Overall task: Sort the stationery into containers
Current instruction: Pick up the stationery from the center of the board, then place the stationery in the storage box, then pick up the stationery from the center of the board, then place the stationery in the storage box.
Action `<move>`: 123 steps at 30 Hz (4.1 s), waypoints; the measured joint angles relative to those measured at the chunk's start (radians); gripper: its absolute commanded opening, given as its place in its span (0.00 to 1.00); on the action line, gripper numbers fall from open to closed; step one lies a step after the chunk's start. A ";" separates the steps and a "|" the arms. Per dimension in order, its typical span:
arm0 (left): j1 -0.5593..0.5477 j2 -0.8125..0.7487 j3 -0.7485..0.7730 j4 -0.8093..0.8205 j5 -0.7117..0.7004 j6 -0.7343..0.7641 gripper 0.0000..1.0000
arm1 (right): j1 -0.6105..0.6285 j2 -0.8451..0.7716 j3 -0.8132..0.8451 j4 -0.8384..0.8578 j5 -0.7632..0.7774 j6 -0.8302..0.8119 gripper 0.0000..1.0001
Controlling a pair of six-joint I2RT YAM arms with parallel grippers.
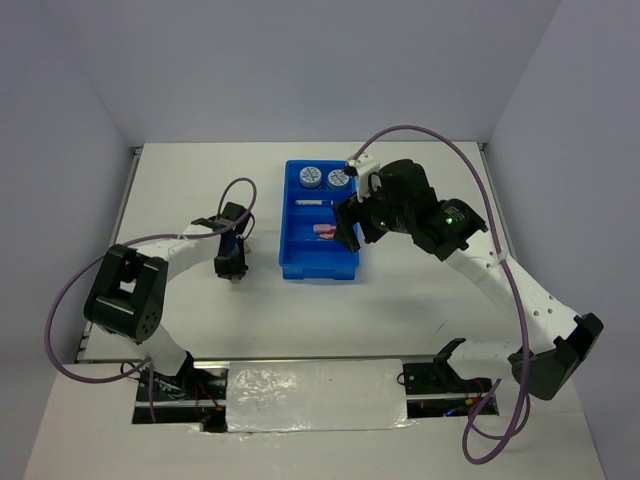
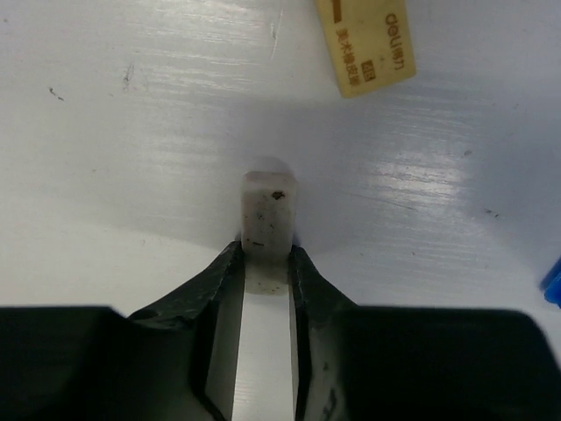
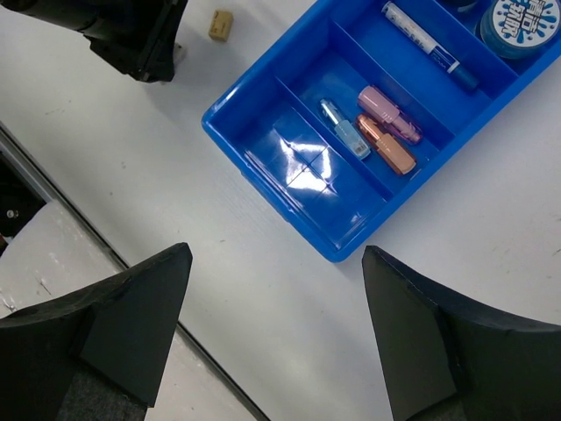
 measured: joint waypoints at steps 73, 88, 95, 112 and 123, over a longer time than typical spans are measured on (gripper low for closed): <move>0.041 0.369 0.577 -0.238 -0.074 -0.229 0.81 | -0.022 -0.061 -0.027 -0.079 0.236 0.202 1.00; 0.059 0.291 0.381 -0.111 -0.026 -0.259 0.09 | -0.022 -0.061 -0.027 -0.081 0.234 0.201 1.00; 0.010 0.087 0.297 -0.010 0.005 -0.127 0.13 | -0.023 -0.061 -0.027 -0.086 0.236 0.194 1.00; -0.272 0.056 0.324 0.295 0.346 0.344 0.41 | -0.036 -0.040 0.011 -0.090 0.211 0.171 1.00; -0.287 0.064 0.293 0.280 0.329 0.340 0.84 | -0.036 -0.053 -0.013 -0.090 0.210 0.168 1.00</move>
